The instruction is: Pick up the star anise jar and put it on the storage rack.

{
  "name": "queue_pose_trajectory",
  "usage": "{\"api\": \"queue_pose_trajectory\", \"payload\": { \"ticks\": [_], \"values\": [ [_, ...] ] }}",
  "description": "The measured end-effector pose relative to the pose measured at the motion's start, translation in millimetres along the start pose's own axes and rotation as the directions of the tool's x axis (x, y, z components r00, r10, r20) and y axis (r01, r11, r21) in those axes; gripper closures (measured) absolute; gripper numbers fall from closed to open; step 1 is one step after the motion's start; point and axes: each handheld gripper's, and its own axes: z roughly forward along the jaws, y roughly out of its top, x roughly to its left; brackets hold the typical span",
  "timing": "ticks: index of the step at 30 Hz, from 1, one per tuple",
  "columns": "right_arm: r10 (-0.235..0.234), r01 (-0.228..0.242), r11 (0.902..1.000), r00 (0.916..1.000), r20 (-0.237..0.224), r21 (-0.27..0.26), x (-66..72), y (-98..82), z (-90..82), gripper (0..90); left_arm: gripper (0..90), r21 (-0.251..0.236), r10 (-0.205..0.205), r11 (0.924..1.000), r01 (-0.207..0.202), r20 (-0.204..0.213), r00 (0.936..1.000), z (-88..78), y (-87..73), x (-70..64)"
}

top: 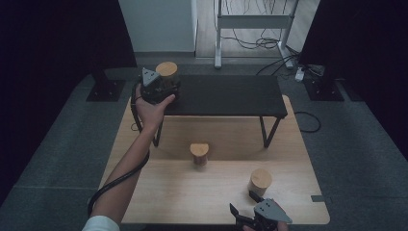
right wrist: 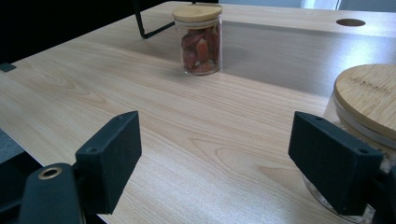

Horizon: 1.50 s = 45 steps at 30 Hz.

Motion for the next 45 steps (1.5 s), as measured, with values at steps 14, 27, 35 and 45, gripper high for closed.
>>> {"api": "queue_pose_trajectory", "payload": {
  "ticks": [14,27,35,45],
  "values": [
    [0.002,-0.002,1.0000,1.0000,-0.003,0.004,0.2,-0.1,0.9,16.8,26.4,0.010,0.019,0.9998,-0.019,-0.005,0.9998,3.5,2.0,-2.9],
    [-0.002,0.002,1.0000,0.9999,-0.010,0.008,0.7,0.2,1.9,16.9,18.2,0.037,0.004,0.9993,-0.006,0.045,0.9990,7.6,2.2,6.1],
    [-0.003,0.003,0.9999,0.9999,-0.014,0.013,0.6,0.2,2.7,16.9,15.0,0.057,-0.038,0.9978,0.034,0.059,0.9975,7.6,2.7,10.5],
    [-0.006,0.006,0.9999,0.9998,-0.017,0.015,1.2,0.3,2.9,16.9,15.5,0.050,-0.034,0.9983,0.031,0.061,0.9976,2.4,4.9,11.4]
  ]
}}
